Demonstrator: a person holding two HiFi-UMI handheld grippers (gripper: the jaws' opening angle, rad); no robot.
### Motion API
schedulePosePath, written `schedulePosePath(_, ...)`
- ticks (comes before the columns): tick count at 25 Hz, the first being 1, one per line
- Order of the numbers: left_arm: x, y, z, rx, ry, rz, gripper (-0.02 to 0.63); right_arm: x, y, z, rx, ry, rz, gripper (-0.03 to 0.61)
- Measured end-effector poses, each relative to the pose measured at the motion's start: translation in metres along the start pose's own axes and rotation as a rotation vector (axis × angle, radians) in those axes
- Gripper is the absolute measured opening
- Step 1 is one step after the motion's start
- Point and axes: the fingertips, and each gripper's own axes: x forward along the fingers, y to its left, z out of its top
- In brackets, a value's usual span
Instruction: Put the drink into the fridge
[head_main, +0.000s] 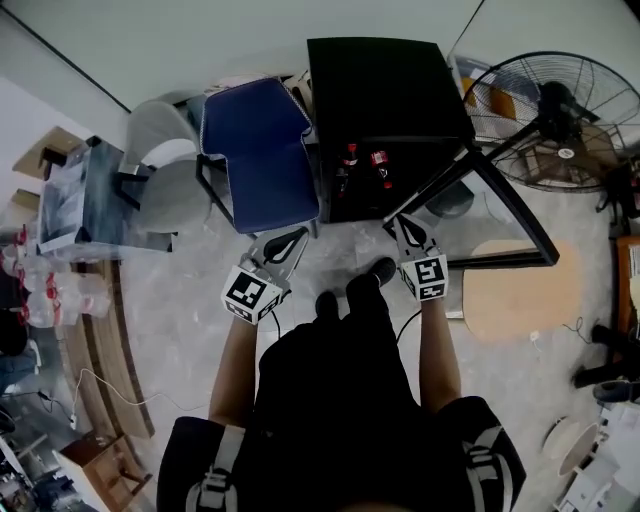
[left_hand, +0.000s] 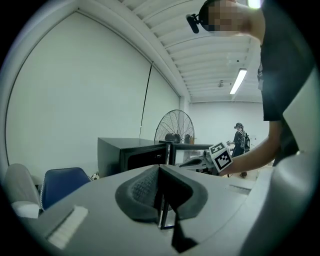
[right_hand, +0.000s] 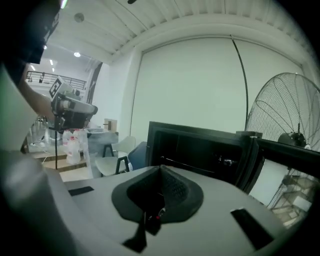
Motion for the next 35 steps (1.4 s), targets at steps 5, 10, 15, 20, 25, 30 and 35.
schedulePosePath(5, 0.002, 0.000, 0.008, 0.027, -0.006, -0.006, 0.000, -0.020, -0.002, 0.013, 0.010, -0.024, -0.008, 0.002)
schedulePosePath(10, 0.004, -0.006, 0.013, 0.036, -0.002, -0.027, 0.000, -0.037, -0.002, 0.007, -0.006, 0.004, -0.011, 0.002)
schedulePosePath(15, 0.003, -0.003, 0.013, 0.040, 0.009, -0.029, 0.000, -0.045, -0.007, 0.003, 0.009, -0.001, -0.026, 0.002)
schedulePosePath(20, 0.002, 0.004, 0.018, 0.047, 0.002, -0.010, 0.000, -0.047, -0.008, -0.001, 0.009, 0.007, -0.027, 0.001)
schedulePosePath(25, 0.000, 0.012, 0.024, 0.052, -0.004, 0.004, 0.000, -0.051, -0.011, -0.002, 0.072, 0.001, -0.035, 0.000)
schedulePosePath(30, 0.003, 0.015, 0.024, 0.053, -0.001, 0.008, 0.000, -0.054, -0.020, 0.003, 0.099, -0.017, -0.050, 0.001)
schedulePosePath(35, 0.005, 0.016, 0.024, 0.050, -0.002, 0.010, 0.000, -0.053, -0.025, 0.003, 0.094, -0.007, -0.053, 0.002)
